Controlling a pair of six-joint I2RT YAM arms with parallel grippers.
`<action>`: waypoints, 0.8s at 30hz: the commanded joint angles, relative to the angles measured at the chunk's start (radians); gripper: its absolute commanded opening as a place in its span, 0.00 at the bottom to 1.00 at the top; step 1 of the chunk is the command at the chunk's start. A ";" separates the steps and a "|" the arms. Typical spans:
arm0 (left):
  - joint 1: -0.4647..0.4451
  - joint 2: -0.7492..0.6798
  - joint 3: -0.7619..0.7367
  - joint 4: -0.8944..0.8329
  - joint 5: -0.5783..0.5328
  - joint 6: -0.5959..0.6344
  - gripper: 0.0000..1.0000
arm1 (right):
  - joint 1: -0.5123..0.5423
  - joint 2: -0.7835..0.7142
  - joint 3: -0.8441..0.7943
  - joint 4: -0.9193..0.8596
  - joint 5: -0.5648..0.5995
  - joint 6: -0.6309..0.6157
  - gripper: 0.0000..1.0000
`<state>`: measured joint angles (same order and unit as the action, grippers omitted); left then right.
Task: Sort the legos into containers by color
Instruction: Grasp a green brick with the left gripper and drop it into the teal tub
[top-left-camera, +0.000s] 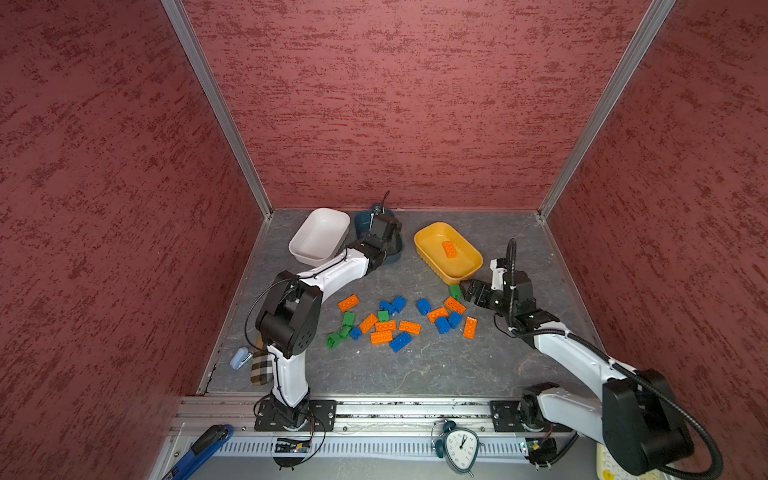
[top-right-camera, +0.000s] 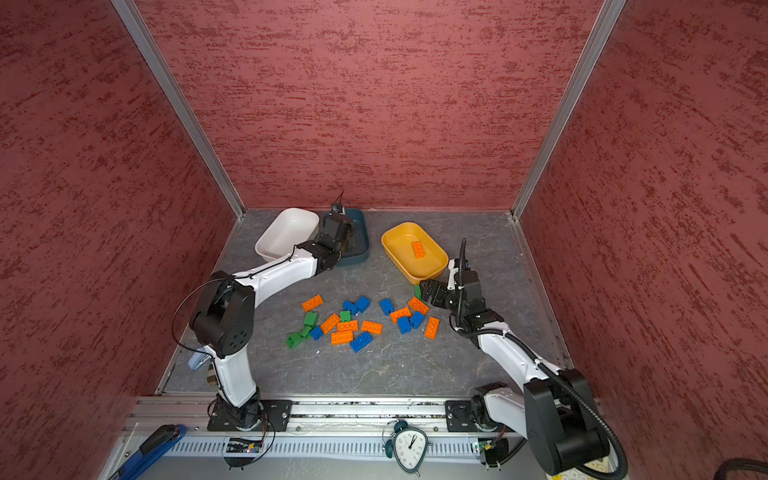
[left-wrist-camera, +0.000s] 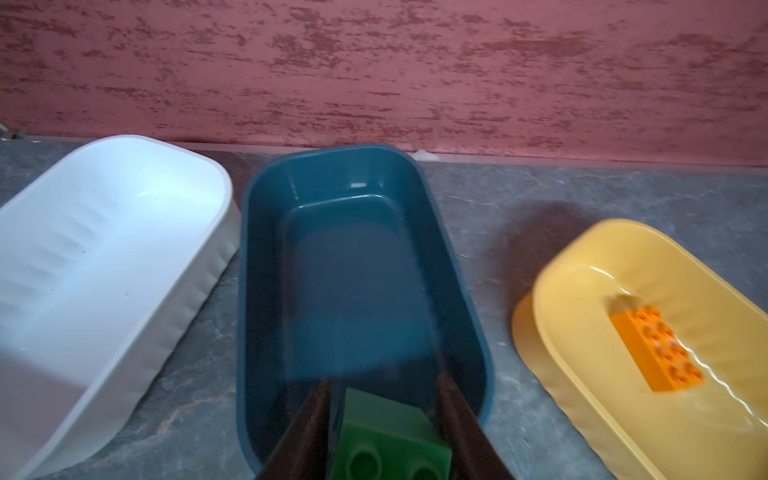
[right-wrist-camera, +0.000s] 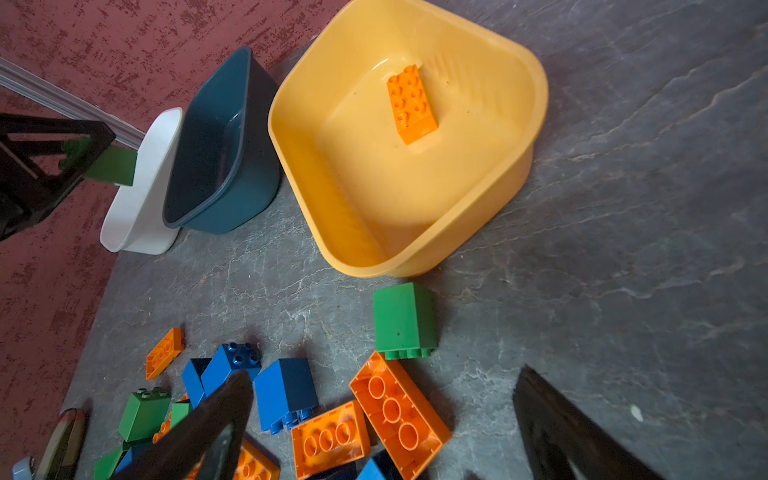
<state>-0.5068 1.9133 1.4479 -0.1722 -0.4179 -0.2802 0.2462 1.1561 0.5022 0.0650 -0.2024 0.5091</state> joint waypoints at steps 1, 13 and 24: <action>0.022 0.082 0.096 -0.081 0.002 -0.013 0.26 | 0.006 0.002 0.030 0.035 0.003 0.016 0.99; 0.045 0.254 0.366 -0.272 0.004 -0.085 0.48 | 0.020 0.083 0.056 -0.024 -0.040 -0.008 0.93; 0.045 0.088 0.182 -0.170 0.117 -0.130 0.89 | 0.058 0.245 0.163 -0.133 0.086 -0.050 0.71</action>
<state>-0.4606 2.0769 1.6562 -0.3920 -0.3470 -0.3874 0.2867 1.3727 0.6174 -0.0162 -0.1753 0.4911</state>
